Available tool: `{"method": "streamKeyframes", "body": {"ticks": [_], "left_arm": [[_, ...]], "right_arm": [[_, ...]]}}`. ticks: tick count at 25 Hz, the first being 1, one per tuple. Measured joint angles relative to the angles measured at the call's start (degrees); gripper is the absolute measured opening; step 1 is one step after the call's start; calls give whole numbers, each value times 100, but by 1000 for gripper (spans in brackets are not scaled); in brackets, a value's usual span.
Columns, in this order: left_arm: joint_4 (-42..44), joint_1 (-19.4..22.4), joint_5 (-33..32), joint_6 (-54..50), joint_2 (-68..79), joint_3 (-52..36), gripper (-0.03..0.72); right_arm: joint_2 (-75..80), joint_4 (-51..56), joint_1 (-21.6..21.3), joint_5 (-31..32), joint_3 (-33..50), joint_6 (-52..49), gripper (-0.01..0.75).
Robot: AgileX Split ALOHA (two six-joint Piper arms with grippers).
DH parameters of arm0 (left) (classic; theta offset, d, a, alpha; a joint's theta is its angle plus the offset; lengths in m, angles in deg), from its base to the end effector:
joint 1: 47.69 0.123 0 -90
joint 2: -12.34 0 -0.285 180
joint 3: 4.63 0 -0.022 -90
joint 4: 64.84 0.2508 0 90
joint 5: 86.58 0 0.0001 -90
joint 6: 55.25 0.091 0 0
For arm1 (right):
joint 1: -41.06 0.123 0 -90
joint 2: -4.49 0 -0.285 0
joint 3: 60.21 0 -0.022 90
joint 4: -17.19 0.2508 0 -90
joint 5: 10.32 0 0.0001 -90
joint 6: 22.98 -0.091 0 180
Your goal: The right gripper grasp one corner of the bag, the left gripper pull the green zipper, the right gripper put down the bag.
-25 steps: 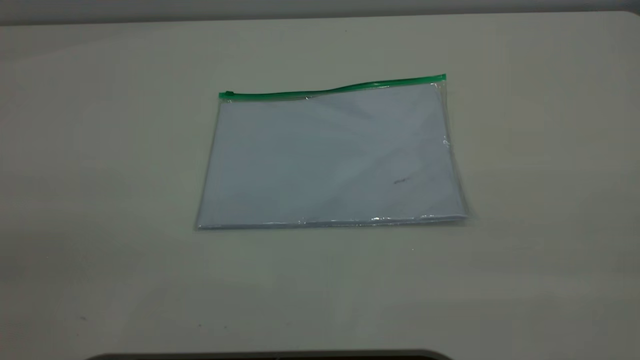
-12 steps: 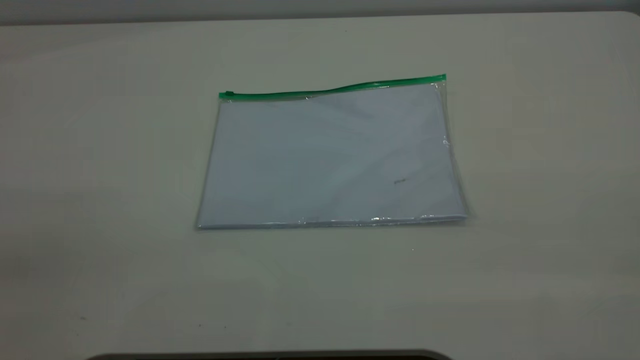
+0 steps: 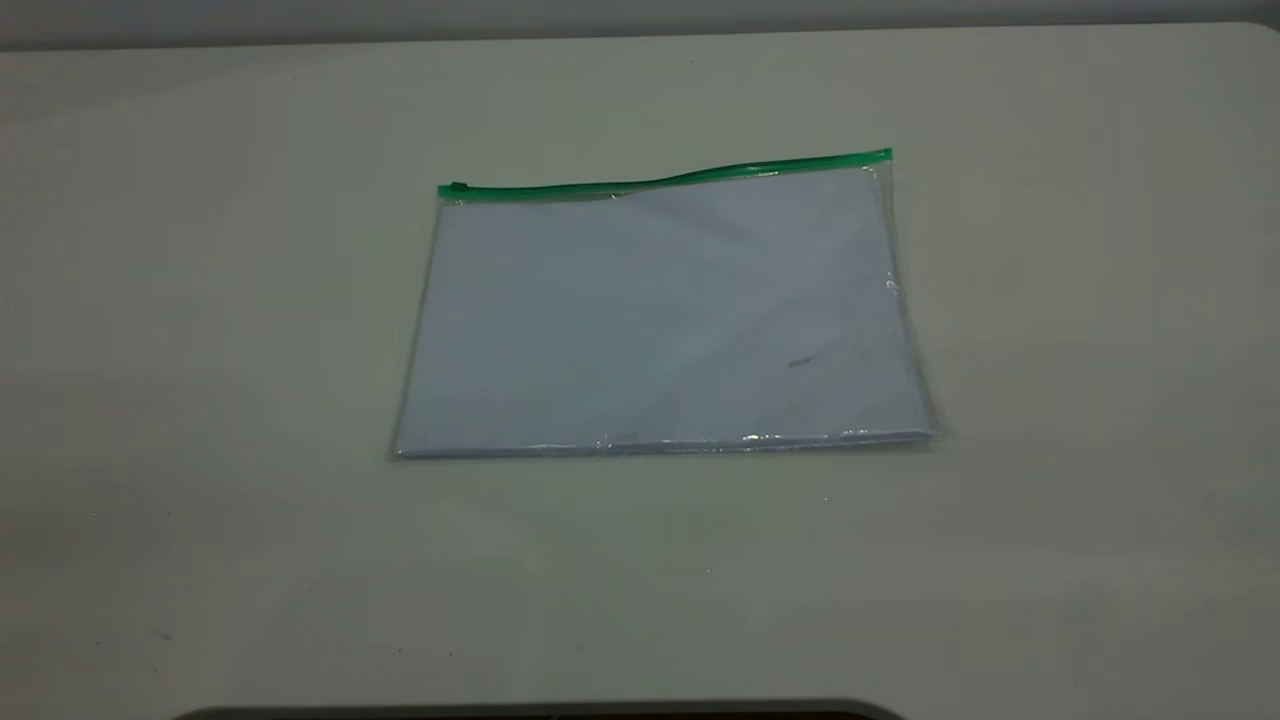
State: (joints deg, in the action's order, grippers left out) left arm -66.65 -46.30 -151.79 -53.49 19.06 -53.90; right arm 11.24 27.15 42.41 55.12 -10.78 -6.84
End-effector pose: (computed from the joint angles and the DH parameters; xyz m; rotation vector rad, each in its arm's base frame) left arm -0.0096 -0.0028 0.2677 0.0099 2.1149 -0.0055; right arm -0.0105 0.0141 0.2676 -0.3376 2.0827 0.0564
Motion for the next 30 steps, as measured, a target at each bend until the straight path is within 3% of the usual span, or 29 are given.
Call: {"method": "streamKeyframes", "body": {"ticks": [11,19,30], "left_arm": [[0,0,0,13,0,-6,586],[0,0,0,13,0,-6,586],[0,0,0,13,0,-11,586]], "right_arm": [[0,-24,0,0,0,-41,564],[0,-724,0,-39,13,-1033,564],[0,-799,0,-43,13,-1158,562]]}}
